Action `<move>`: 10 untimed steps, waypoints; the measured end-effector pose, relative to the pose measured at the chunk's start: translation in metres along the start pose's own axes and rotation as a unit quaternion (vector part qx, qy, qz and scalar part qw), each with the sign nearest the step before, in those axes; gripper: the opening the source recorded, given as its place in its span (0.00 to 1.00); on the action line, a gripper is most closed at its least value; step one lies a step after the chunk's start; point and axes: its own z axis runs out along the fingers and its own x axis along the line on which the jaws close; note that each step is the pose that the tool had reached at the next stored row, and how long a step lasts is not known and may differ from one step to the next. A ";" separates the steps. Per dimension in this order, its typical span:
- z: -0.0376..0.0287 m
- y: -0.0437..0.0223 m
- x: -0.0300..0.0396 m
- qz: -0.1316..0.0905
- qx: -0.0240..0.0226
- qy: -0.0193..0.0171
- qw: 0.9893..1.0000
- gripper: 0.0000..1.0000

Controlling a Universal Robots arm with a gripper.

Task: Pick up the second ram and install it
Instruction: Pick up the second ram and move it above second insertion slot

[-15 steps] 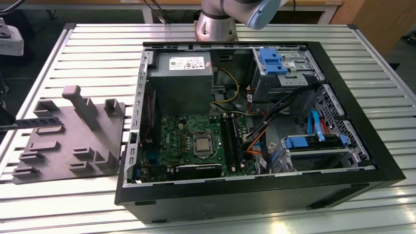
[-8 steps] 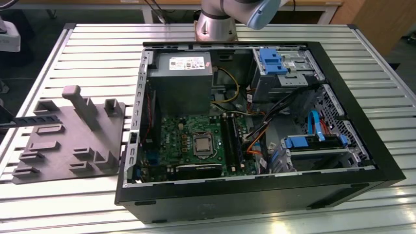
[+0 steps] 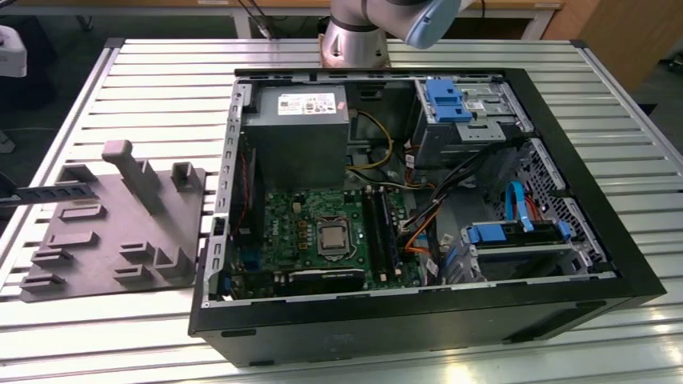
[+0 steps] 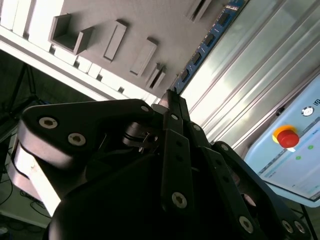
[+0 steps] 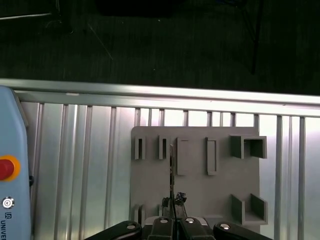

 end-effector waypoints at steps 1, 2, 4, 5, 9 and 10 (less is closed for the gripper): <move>-0.0010 0.0001 0.0000 0.000 0.000 0.000 1.000 0.11; -0.0017 0.0001 -0.0001 0.000 0.000 0.000 1.000 0.11; -0.0032 0.0002 -0.0001 0.000 0.000 0.000 1.000 0.11; -0.0040 0.0003 -0.0002 0.000 0.000 0.000 1.000 0.11; -0.0074 0.0007 -0.0004 0.000 0.001 0.000 1.000 0.11; -0.0083 0.0008 -0.0004 0.000 0.001 0.000 1.000 0.11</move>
